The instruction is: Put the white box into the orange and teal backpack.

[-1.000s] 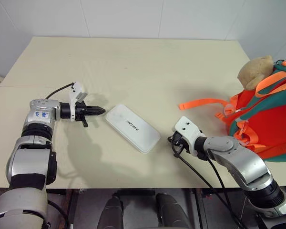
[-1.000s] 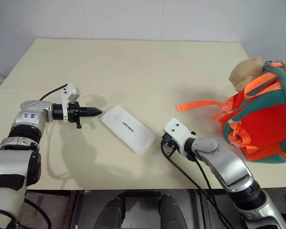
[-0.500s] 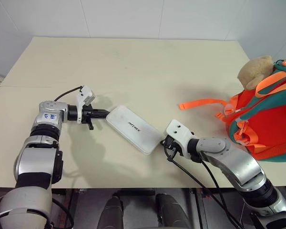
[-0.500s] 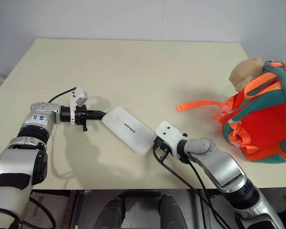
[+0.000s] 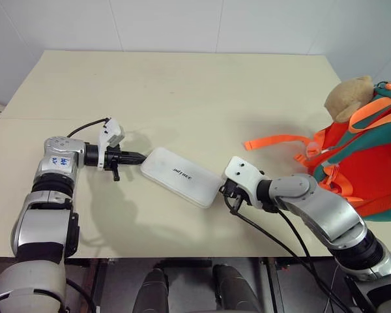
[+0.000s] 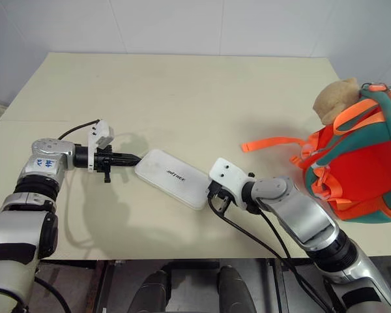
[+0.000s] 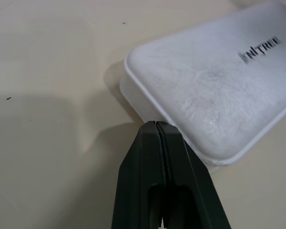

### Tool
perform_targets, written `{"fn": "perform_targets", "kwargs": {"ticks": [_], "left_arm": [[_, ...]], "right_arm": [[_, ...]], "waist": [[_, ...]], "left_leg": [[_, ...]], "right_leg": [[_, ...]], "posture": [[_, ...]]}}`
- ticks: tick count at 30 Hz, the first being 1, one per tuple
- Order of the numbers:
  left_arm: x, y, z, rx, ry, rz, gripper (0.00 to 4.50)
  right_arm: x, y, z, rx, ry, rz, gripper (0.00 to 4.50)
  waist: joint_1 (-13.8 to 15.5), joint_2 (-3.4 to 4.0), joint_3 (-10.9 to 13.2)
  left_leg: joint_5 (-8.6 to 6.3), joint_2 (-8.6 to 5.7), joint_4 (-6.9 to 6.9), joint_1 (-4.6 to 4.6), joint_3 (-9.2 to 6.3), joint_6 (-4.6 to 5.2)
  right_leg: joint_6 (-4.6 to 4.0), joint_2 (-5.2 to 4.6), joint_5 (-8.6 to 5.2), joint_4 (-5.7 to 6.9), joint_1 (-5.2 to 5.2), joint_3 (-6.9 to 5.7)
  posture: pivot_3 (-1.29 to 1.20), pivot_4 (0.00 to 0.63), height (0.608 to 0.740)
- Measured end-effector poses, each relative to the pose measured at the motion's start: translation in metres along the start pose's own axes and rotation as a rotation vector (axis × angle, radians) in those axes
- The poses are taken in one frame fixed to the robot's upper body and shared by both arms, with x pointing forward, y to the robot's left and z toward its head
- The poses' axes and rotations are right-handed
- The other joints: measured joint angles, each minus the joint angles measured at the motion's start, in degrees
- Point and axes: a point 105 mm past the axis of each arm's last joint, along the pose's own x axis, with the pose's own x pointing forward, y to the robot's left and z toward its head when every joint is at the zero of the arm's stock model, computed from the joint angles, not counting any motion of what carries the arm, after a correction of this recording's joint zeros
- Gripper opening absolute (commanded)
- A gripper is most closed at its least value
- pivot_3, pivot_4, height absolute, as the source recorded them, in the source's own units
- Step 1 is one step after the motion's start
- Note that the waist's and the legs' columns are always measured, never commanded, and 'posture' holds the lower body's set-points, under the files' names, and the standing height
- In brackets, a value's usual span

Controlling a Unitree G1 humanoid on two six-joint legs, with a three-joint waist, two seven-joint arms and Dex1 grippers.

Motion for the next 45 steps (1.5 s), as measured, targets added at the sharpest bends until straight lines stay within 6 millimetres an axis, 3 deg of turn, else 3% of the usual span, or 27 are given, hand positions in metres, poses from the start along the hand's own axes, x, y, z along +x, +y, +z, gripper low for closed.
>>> {"fn": "perform_targets", "kwargs": {"ticks": [9,20,31,37,40,42,45], "left_arm": [[-0.013,-0.027,-0.015,0.026,0.085,-0.086,0.02],[-0.016,-0.059,-0.019,0.046,0.171,-0.141,0.02],[-0.015,-0.056,-0.018,0.042,0.167,-0.085,0.02],[-0.02,-0.057,-0.022,0.019,0.175,-0.066,0.02],[-0.027,-0.057,-0.027,0.015,0.205,-0.029,0.02],[-0.037,-0.055,-0.032,0.007,0.227,0.009,0.42],[-0.048,-0.051,-0.027,-0.048,0.2,0.071,1.21]], "right_arm": [[0.002,-0.012,0.001,-0.02,0.0,-0.031,0.0],[0.0,-0.019,0.0,-0.054,-0.003,-0.042,0.0],[-0.003,-0.022,0.0,-0.099,-0.013,-0.035,0.0],[-0.007,-0.031,-0.012,-0.113,0.02,-0.057,0.0],[-0.011,-0.04,-0.023,-0.116,0.058,-0.085,0.0],[-0.014,-0.048,-0.029,-0.122,0.077,-0.113,0.17],[-0.021,-0.063,-0.03,-0.148,0.064,-0.176,0.9]], "waist": [[-0.03,0.01,0.01],[0.01,0.02,0.01],[0.01,0.02,0.01],[-0.07,0.03,0.02],[-0.02,0.03,0.02],[-0.11,0.03,0.02],[-0.05,0.05,0.04]], "left_leg": [[0.0,0.02,-0.04,0.01,-0.01,0.0],[-0.01,0.02,-0.03,0.01,0.0,0.0],[-0.01,0.02,-0.03,0.01,0.0,0.0],[-0.03,0.02,-0.05,0.01,0.01,0.01],[-0.04,0.02,-0.06,0.01,0.01,0.01],[-0.04,0.02,-0.06,0.0,0.03,0.01],[-0.04,0.02,-0.04,0.01,0.03,0.01]], "right_leg": [[-0.05,0.0,-0.03,0.01,-0.01,0.0],[-0.11,-0.01,-0.06,-0.01,-0.01,0.0],[-0.13,-0.01,-0.07,-0.04,-0.01,0.0],[-0.15,-0.02,-0.08,-0.08,-0.02,0.01],[-0.7,-0.03,-0.37,-0.09,-0.02,0.01],[-0.86,-0.03,-0.46,-0.1,-0.02,0.02],[-0.98,-0.03,-0.53,-0.1,-0.02,0.02]], "posture": [[0.0,0.15,0.74],[0.0,0.15,0.74],[0.0,0.15,0.74],[0.0,0.15,0.74],[0.0,0.15,0.74],[0.0,0.15,0.74],[0.0,0.15,0.74]]}}
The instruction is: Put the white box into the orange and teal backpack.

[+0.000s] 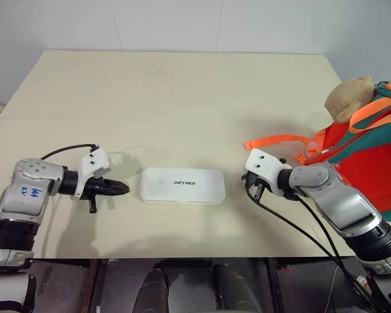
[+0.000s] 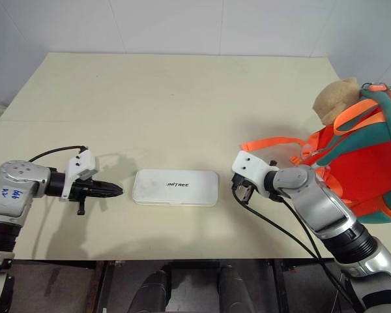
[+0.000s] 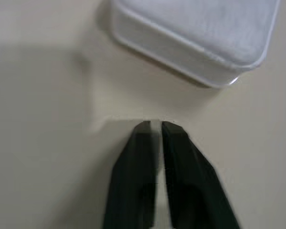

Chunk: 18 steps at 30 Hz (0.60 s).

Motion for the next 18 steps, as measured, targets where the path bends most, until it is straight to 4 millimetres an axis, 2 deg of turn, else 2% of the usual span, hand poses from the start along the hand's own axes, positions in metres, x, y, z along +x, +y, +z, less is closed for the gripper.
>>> {"fn": "perform_targets", "kwargs": {"ticks": [4,7,10,18], "left_arm": [[-0.012,0.003,0.015,-0.057,-0.094,0.045,2.51],[-0.021,-0.004,0.03,-0.111,-0.18,0.025,3.47],[-0.029,-0.005,0.033,-0.166,-0.228,0.024,4.46],[-0.035,-0.012,0.03,-0.252,-0.266,-0.028,4.49]], "right_arm": [[-0.008,-0.014,0.0,-0.019,-0.023,-0.045,2.27],[-0.012,-0.014,0.0,-0.018,-0.051,-0.034,3.34],[-0.015,-0.01,0.001,-0.012,-0.084,0.007,4.41],[-0.013,-0.004,0.007,-0.055,-0.132,0.034,4.47]], "waist": [[0.12,-0.01,0.0],[0.04,-0.01,0.01],[-0.15,0.0,0.01],[-0.1,0.0,0.02]], "left_leg": [[0.0,0.0,0.01,-0.01,0.0,0.0],[-0.01,0.0,-0.01,0.0,-0.01,0.0],[-0.02,0.0,-0.01,0.01,0.0,0.0],[-0.03,0.0,0.0,0.01,0.0,-0.01]], "right_leg": [[0.0,0.0,0.0,-0.02,0.03,-0.01],[0.24,0.0,0.08,-0.02,0.03,-0.01],[0.36,0.0,0.12,-0.01,0.02,-0.01],[0.06,0.0,-0.04,-0.01,0.02,-0.01]], "posture": [[0.0,0.15,0.74],[0.0,0.15,0.74],[0.0,0.15,0.74],[0.0,0.15,0.74]]}}
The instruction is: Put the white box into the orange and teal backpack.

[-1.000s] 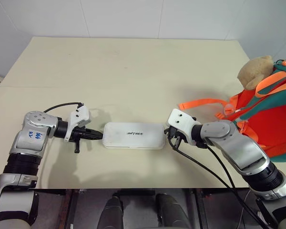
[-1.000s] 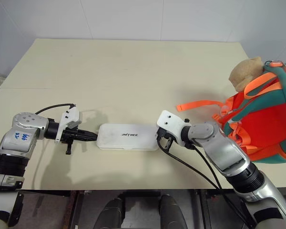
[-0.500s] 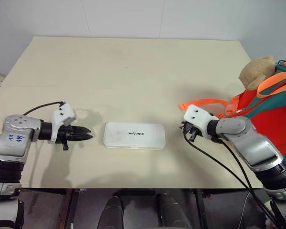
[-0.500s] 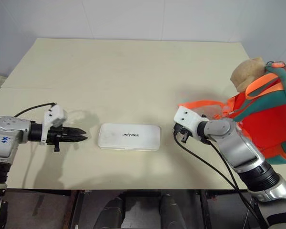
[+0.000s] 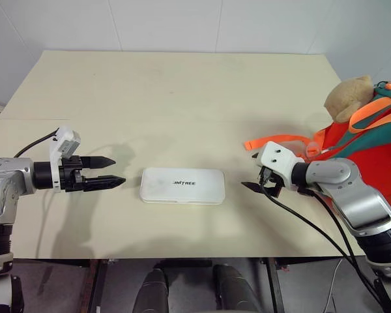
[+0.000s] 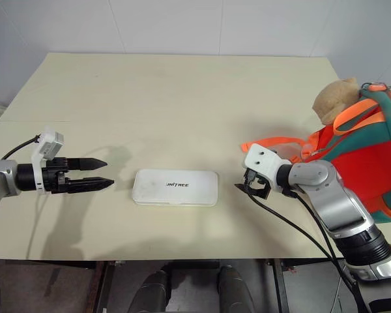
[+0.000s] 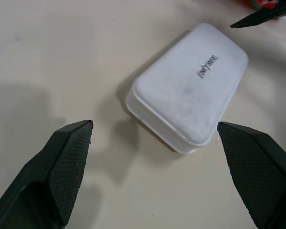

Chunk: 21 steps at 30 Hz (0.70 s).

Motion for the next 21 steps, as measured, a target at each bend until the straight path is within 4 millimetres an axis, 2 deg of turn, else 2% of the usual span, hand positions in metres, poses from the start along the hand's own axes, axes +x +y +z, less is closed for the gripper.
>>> {"fn": "perform_targets", "kwargs": {"ticks": [7,13,19,21], "left_arm": [[0.002,-0.007,0.005,-0.085,-0.063,-0.04,4.49],[0.004,-0.003,-0.015,-0.406,-0.03,-0.054,4.49],[0.006,0.005,-0.027,-0.556,-0.073,-0.067,4.49],[0.008,0.007,-0.024,-0.588,-0.096,-0.077,4.49]], "right_arm": [[0.014,0.01,0.007,-0.015,-0.033,0.009,4.47],[0.015,0.01,0.003,-0.02,-0.019,0.0,4.47],[0.022,0.013,0.001,-0.028,-0.014,0.005,4.47],[0.024,0.015,0.0,-0.029,-0.013,0.011,4.47]], "waist": [[0.1,0.0,0.0],[0.07,0.0,0.0],[0.07,0.0,0.0],[0.12,0.0,0.0]], "left_leg": [[0.0,-0.01,0.01,0.0,0.0,0.0],[0.0,-0.01,0.03,0.01,-0.01,0.0],[0.0,-0.01,0.02,0.02,-0.01,0.0],[0.0,-0.01,0.03,0.02,-0.01,-0.01]], "right_leg": [[0.02,-0.01,0.01,0.02,0.0,-0.01],[0.02,0.0,0.01,0.05,0.0,-0.01],[0.15,0.0,0.08,0.08,-0.01,-0.02],[0.16,0.0,0.09,0.09,0.0,-0.03]], "posture": [[0.0,0.15,0.74],[0.0,0.15,0.74],[0.0,0.15,0.74],[0.0,0.15,0.74]]}}
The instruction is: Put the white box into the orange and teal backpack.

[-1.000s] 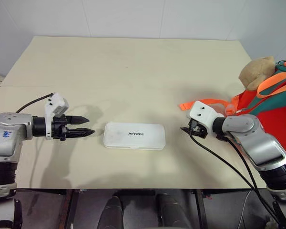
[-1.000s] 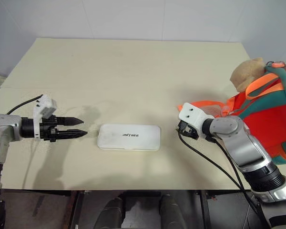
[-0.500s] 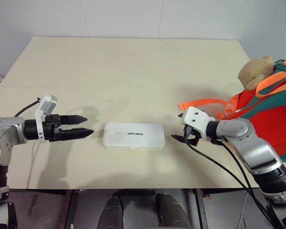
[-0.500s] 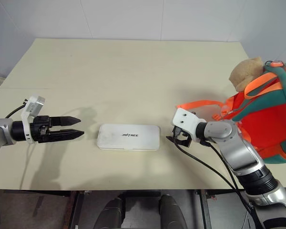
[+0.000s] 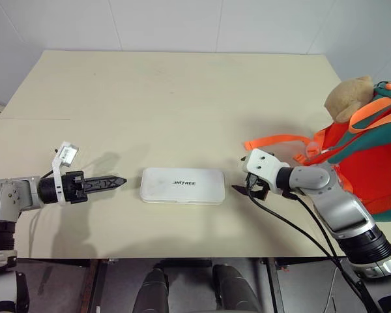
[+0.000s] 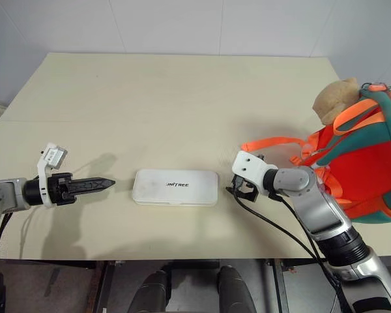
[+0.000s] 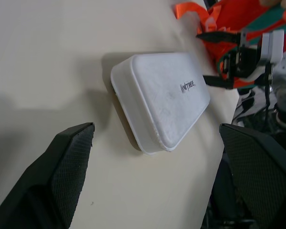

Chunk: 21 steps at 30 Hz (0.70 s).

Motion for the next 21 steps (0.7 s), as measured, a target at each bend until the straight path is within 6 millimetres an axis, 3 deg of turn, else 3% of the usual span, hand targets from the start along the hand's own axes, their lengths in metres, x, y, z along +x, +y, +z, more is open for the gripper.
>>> {"fn": "perform_targets", "kwargs": {"ticks": [21], "left_arm": [[0.04,0.002,-0.011,-0.108,0.047,-0.113,4.49]], "right_arm": [[0.008,0.002,0.005,-0.041,-0.017,0.007,4.47]], "waist": [[0.1,-0.01,-0.01]], "left_leg": [[0.0,-0.01,0.03,0.02,-0.01,-0.01]], "right_leg": [[0.3,0.0,0.16,0.02,0.03,-0.01]], "posture": [[0.0,0.15,0.74]]}}
